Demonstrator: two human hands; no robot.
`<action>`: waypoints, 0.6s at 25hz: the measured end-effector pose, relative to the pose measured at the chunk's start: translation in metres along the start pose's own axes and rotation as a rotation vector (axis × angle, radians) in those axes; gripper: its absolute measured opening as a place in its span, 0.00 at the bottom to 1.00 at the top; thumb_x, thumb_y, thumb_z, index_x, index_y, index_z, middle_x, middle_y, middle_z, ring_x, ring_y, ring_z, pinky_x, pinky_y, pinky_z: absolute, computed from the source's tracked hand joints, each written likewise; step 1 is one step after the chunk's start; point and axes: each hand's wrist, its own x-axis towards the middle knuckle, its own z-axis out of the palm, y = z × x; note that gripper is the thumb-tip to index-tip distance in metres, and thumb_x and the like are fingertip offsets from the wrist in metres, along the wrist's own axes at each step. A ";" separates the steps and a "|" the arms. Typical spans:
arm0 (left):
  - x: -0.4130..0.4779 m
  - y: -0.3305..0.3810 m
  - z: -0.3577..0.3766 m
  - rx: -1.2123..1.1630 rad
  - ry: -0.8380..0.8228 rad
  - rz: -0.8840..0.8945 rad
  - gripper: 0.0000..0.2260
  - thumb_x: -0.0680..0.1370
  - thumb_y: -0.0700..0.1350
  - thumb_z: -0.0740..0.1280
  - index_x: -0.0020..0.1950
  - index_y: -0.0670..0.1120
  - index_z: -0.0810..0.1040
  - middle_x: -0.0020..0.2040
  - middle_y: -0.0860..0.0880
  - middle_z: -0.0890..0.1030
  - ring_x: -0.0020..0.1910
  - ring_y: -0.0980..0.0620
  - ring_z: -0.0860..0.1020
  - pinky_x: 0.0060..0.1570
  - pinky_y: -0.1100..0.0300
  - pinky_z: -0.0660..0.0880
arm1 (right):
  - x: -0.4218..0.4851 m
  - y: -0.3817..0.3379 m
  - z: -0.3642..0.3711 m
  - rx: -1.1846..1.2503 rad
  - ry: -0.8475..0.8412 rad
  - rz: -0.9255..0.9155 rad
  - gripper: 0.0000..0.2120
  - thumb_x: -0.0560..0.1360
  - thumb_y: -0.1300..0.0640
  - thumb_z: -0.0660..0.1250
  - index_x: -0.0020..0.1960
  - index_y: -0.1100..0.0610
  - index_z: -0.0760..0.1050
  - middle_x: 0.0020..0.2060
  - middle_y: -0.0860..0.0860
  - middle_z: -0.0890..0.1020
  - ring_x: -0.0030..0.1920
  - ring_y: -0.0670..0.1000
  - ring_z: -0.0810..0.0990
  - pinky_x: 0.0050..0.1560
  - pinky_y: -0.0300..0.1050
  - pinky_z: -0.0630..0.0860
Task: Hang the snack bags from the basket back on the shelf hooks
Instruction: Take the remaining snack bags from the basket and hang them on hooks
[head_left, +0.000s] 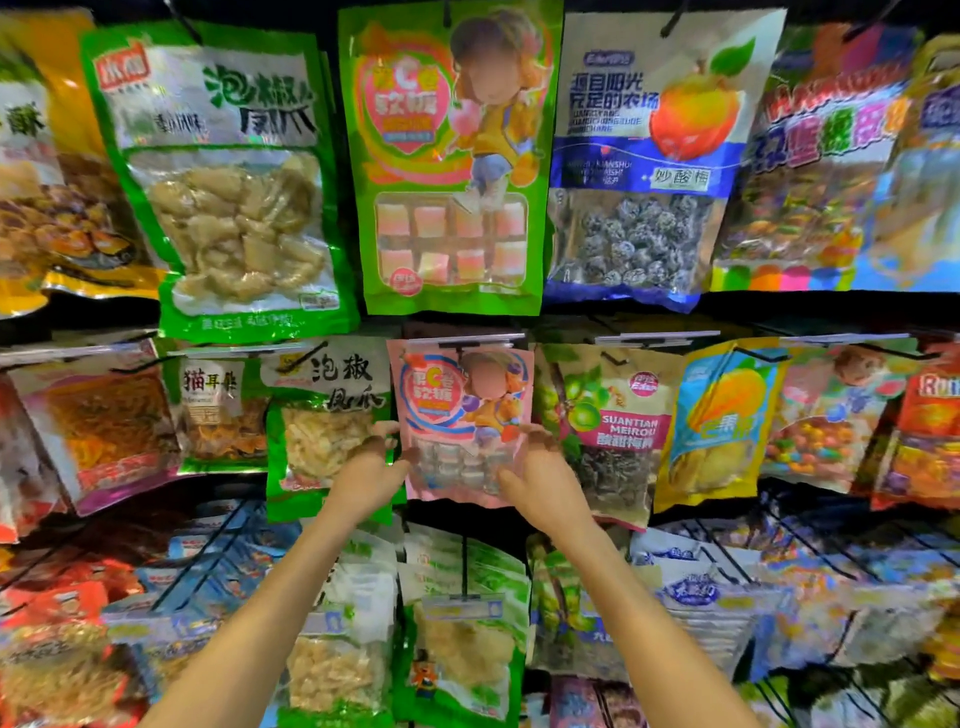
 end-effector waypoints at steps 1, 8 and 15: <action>0.003 0.002 0.001 -0.044 0.014 -0.002 0.20 0.80 0.48 0.66 0.71 0.46 0.66 0.66 0.42 0.76 0.65 0.44 0.75 0.59 0.54 0.73 | 0.003 0.000 0.002 0.099 0.066 0.041 0.24 0.77 0.51 0.65 0.68 0.59 0.62 0.57 0.57 0.76 0.53 0.61 0.79 0.48 0.55 0.78; 0.029 -0.008 0.017 -0.243 -0.038 -0.111 0.34 0.74 0.52 0.71 0.75 0.45 0.60 0.69 0.44 0.73 0.63 0.45 0.75 0.63 0.49 0.73 | 0.027 0.008 0.022 0.362 0.114 0.195 0.24 0.78 0.48 0.66 0.69 0.57 0.65 0.52 0.55 0.81 0.48 0.58 0.82 0.40 0.48 0.77; 0.051 -0.029 0.037 -0.257 0.052 -0.124 0.32 0.61 0.70 0.67 0.57 0.51 0.74 0.56 0.49 0.80 0.56 0.49 0.79 0.59 0.53 0.75 | 0.042 0.023 0.046 0.717 0.137 0.210 0.10 0.78 0.52 0.69 0.55 0.57 0.79 0.49 0.47 0.83 0.51 0.43 0.82 0.47 0.28 0.74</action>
